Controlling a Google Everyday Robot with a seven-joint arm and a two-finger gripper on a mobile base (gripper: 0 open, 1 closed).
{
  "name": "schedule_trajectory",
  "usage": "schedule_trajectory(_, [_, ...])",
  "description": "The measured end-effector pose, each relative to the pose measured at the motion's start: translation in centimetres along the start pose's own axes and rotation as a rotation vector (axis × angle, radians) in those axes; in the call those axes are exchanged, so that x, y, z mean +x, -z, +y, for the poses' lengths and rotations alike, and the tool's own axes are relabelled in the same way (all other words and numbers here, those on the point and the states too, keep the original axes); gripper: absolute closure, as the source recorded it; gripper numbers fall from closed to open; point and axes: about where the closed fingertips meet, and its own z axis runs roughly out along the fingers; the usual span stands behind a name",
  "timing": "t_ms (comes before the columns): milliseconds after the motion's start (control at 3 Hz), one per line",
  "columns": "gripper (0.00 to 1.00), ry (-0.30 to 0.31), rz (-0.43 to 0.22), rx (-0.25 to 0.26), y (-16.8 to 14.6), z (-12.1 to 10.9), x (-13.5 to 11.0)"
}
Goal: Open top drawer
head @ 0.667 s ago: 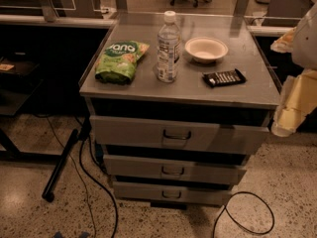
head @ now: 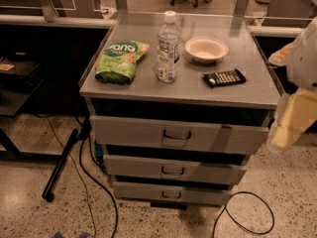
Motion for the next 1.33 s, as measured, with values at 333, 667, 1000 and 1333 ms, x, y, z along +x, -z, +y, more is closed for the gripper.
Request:
schedule_trajectory(333, [0.0,-0.003,0.004,0.005,-4.4,4.2,0.4])
schedule_trajectory(667, [0.0,-0.007,0.016,-0.022,-8.6,6.1,0.8])
schedule_trajectory(1000, [0.0,-0.009,0.016,-0.022,-8.7,6.2,0.8])
schedule_trajectory(1333, [0.0,-0.034,0.006,-0.015,-10.9,6.2,0.5])
